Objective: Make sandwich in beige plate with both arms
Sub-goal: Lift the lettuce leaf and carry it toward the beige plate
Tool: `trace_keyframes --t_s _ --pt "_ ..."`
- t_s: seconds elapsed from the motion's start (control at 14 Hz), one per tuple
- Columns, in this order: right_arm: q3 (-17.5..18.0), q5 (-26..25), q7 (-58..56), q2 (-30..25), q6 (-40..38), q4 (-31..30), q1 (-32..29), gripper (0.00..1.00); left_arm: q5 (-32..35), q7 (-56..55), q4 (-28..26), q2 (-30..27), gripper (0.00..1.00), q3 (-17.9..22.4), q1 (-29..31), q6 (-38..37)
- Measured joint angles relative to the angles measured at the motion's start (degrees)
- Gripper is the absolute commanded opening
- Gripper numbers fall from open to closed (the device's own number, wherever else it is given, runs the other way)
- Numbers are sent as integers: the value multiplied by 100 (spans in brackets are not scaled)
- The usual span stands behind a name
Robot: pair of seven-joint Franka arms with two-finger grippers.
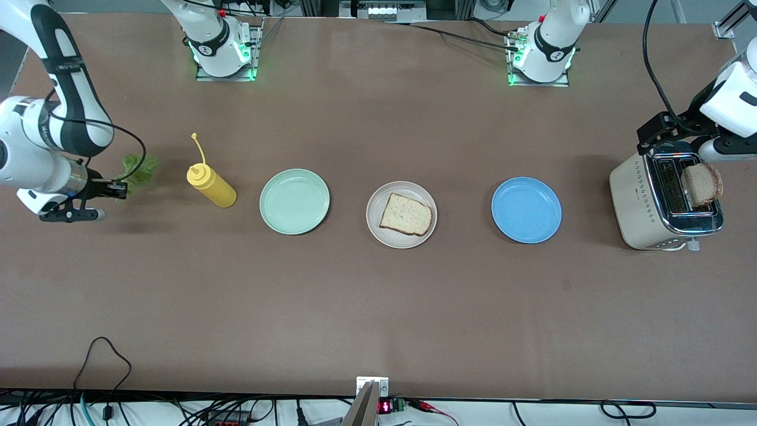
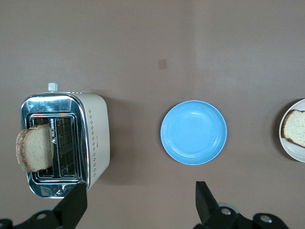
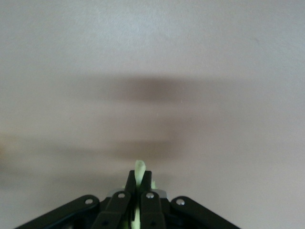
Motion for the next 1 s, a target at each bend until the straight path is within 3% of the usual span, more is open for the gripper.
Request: trace_keyframes --t_s 0.57,1.0 --pt "447 1269 231 -993 -2343 795 22 0 0 0 -2 0 100 2 77 -4" --pt "1166 1728 2195 -1048 -2687 1146 343 0 0 0 -3 0 100 -7 76 -34"
